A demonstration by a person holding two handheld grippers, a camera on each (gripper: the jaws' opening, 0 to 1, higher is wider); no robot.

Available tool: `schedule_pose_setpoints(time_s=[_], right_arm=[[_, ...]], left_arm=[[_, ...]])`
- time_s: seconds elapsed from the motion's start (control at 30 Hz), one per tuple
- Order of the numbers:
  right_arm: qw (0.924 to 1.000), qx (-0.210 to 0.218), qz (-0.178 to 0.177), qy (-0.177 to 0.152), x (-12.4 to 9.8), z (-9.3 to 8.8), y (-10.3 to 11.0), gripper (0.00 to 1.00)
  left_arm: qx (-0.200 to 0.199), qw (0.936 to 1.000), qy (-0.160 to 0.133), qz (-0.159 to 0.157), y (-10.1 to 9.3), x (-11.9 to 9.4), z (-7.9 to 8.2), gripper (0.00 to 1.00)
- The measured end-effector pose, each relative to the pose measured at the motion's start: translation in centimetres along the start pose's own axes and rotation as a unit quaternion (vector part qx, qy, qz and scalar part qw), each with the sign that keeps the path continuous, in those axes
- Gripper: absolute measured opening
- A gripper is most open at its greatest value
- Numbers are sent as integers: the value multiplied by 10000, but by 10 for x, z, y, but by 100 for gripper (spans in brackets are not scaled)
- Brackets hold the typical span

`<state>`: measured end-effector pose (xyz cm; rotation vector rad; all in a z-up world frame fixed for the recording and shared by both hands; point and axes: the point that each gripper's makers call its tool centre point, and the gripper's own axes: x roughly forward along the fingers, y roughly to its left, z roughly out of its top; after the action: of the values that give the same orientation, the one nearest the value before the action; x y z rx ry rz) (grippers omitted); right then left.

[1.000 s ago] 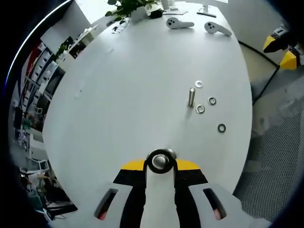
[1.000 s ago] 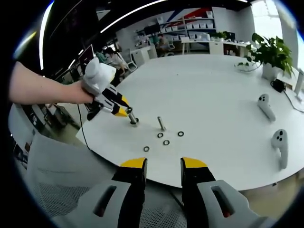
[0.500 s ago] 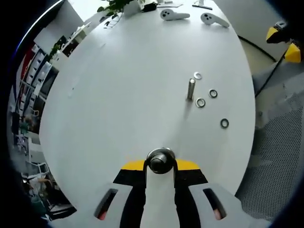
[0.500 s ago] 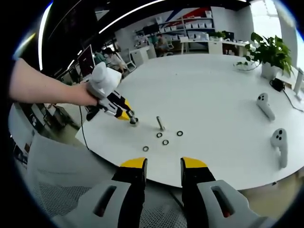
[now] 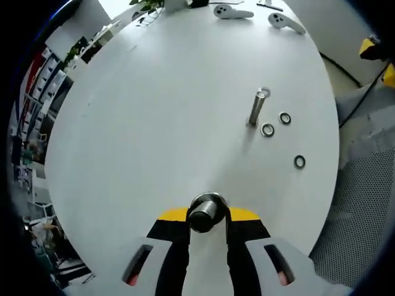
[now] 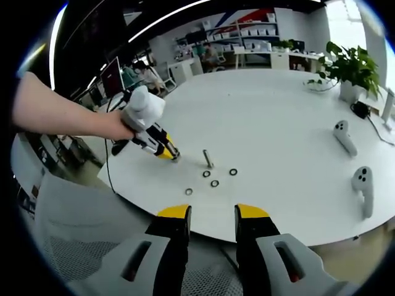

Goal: Place the washer onto the threaded stud by aligning its center hole with the stud, sliding it down to the base, and recovering from edge contact or off-axis alignment until the washer reaches the visible bottom stop.

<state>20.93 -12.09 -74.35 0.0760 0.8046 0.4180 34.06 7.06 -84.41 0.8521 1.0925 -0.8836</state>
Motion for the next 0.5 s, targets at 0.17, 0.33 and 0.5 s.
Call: schedule_pose_setpoints(time_s=[0.17, 0.33, 0.5], right_arm=[[10000, 1, -4, 49, 0, -2, 0, 30], [10000, -5, -7, 61, 0, -2, 0, 30], [10000, -17, 2, 79, 0, -3, 0, 30]], left_arm=[[22, 10000, 27, -48, 0, 2, -1, 20], [-133, 9999, 29, -91, 0, 2, -2, 20], [-178, 9997, 39, -135, -1, 4, -4, 21]])
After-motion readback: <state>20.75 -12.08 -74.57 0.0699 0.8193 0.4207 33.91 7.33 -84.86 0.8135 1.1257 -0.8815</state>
